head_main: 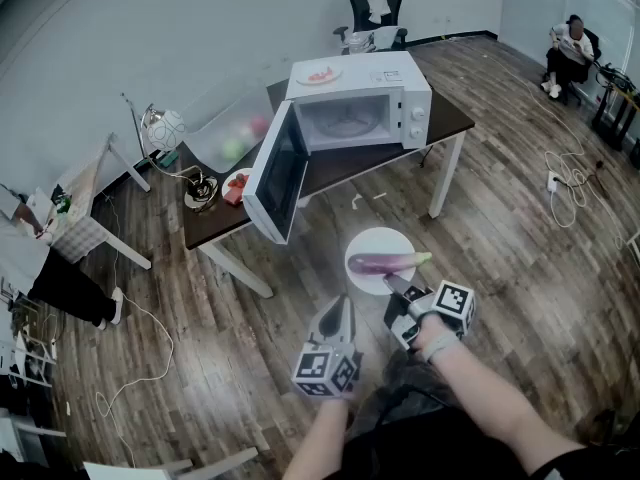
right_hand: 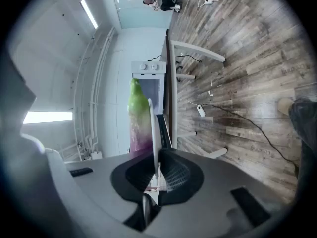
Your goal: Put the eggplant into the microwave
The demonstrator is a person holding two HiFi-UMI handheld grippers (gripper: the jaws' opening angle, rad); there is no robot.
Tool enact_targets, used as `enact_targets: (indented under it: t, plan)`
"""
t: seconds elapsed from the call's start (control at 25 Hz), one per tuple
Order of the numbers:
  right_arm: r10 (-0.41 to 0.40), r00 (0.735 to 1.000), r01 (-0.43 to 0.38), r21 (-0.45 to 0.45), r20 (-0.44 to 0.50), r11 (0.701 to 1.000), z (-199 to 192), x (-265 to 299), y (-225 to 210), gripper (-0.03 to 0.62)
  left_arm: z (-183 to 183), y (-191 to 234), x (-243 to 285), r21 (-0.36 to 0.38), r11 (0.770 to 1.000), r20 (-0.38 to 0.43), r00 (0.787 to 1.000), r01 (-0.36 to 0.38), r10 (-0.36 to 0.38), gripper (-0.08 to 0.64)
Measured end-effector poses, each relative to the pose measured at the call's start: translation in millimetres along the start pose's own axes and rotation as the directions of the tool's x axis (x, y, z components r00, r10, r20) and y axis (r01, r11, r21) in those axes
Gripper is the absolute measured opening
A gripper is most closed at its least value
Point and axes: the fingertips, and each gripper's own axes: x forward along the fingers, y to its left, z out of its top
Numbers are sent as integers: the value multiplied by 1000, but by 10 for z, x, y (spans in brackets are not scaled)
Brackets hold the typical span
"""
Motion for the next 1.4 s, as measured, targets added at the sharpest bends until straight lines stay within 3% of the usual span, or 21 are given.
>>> enact_targets:
  t: [0.56,1.4]
  plan:
    - [-6,1000,6,4,-29,1000,445,543,11,20,135,240,680,19,1000,10,1000,-18,18,0]
    - [-21,997,22,15,-76,1000,1541,1536,151,21,252,546,2118,15,998,-2,998,-56,56,0]
